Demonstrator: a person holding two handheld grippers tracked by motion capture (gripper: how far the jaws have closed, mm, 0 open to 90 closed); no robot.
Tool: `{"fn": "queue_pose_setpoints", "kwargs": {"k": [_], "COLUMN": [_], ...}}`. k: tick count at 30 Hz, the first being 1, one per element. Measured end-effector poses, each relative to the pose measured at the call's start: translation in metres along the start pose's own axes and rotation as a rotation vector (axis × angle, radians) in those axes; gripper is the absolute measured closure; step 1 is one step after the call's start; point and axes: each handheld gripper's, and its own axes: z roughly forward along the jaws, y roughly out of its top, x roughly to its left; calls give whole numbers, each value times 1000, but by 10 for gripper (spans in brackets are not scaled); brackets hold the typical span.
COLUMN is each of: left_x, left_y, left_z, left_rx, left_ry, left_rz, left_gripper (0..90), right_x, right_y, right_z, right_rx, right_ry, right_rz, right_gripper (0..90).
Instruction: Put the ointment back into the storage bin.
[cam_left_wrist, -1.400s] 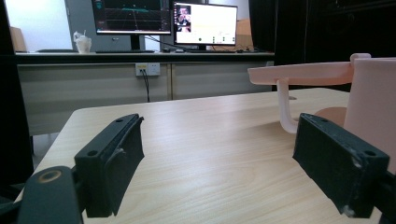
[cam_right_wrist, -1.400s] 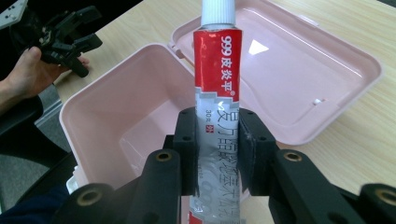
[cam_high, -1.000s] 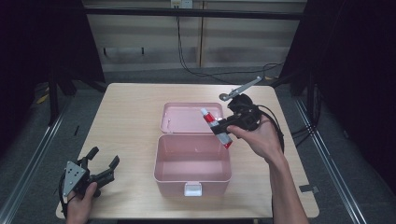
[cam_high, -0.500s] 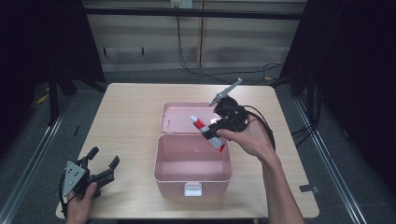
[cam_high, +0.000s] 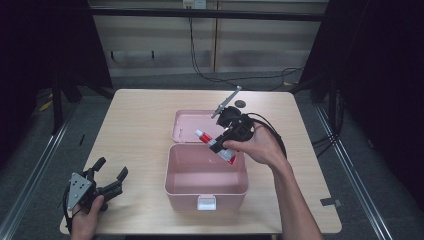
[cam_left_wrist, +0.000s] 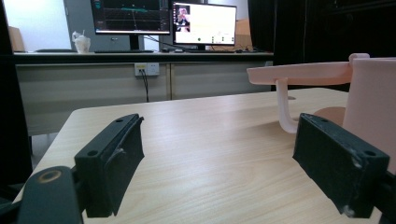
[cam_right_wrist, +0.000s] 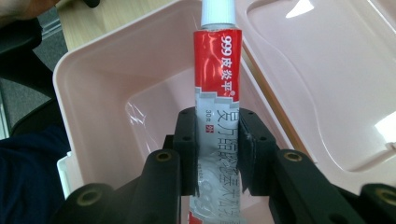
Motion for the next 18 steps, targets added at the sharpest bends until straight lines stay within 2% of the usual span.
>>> {"fn": "queue_pose_setpoints", "kwargs": {"k": [8,10,18], "left_x": [0,0,0], "left_y": [0,0,0], "left_z": [0,0,0], "left_rx": [2,1,2], "left_ry": [2,3,3], "left_rz": [5,4,5], "left_gripper": [157,157,157], "right_x": [-1,-1,-3], "right_y": [3,4,9], "right_z": [18,19,40], "right_rx": [94,96,183], "right_ry": [7,7,6], "right_rz": [-38,-38,-69], "right_gripper": [714,714,714]}}
